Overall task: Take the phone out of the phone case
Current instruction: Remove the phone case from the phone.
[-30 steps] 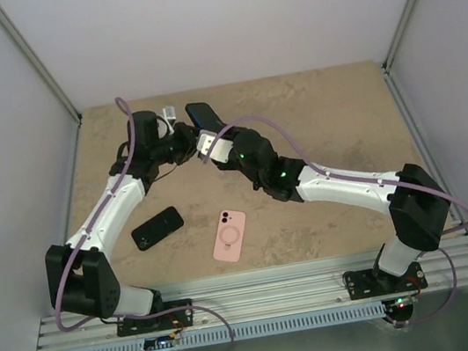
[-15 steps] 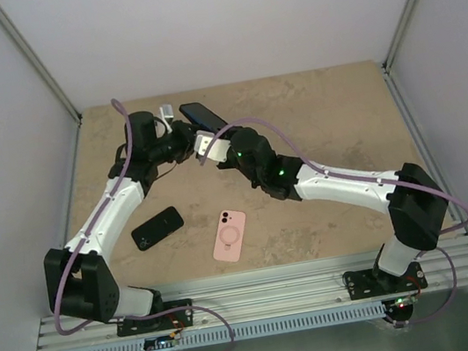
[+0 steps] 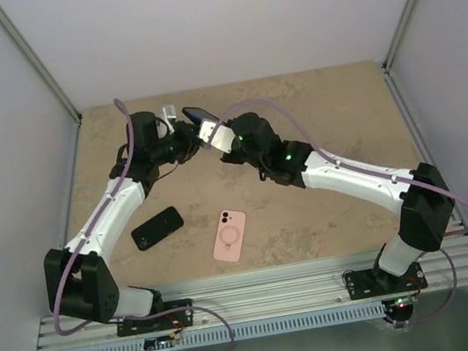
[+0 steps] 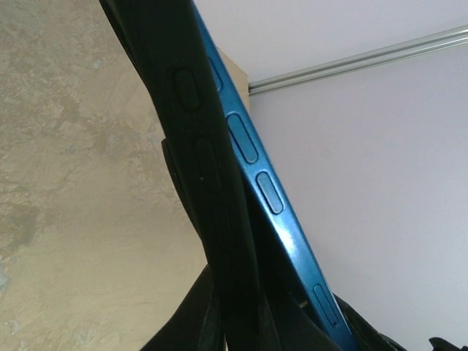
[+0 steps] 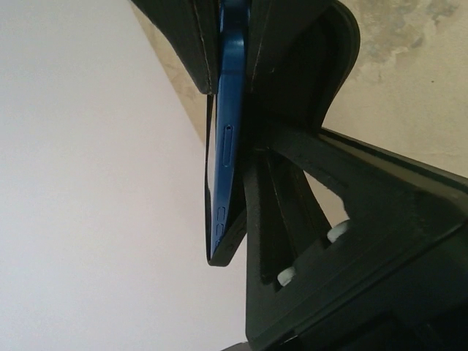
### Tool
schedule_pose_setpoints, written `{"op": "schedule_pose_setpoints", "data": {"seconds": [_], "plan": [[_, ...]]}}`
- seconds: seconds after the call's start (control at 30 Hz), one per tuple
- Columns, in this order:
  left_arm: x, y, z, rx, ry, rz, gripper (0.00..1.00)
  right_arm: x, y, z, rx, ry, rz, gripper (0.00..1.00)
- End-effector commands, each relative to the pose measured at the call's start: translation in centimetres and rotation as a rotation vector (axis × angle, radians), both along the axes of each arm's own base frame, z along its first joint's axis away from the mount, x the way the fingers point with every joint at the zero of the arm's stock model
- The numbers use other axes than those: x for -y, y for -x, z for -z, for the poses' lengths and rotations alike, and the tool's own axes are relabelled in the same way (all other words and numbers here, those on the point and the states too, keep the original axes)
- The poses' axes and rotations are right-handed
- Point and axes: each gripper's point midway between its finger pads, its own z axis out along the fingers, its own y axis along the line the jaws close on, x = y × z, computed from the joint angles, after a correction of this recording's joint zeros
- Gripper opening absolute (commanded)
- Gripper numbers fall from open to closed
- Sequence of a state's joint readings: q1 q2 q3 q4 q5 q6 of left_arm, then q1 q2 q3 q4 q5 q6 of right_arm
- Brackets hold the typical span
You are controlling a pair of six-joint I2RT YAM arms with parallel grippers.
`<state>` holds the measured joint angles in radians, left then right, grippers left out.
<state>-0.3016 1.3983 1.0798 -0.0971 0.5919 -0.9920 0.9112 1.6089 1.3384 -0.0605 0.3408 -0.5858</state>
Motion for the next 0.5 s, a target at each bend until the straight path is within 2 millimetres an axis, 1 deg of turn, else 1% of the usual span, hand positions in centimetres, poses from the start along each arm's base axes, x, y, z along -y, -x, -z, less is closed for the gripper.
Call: {"op": "schedule_pose_setpoints", "data": {"seconds": [0.0, 0.1, 0.3, 0.47], "plan": [[-1.0, 0.3, 1.6, 0.048, -0.115, 0.003, 0.00, 3.3, -1.5, -8.8, 0.066, -0.230, 0.090, 0.00], [-1.3, 0.1, 2.2, 0.043, -0.142, -0.007, 0.00, 3.6, -1.6, -9.8, 0.032, -0.275, 0.077, 0.01], [-1.7, -0.1, 3.3, 0.032, -0.178, -0.025, 0.00, 4.7, -1.8, -10.6, 0.009, -0.304, 0.082, 0.01], [-2.6, -0.5, 4.1, 0.030, -0.229, -0.066, 0.00, 5.8, -1.8, -11.2, 0.014, -0.320, 0.092, 0.00]]}}
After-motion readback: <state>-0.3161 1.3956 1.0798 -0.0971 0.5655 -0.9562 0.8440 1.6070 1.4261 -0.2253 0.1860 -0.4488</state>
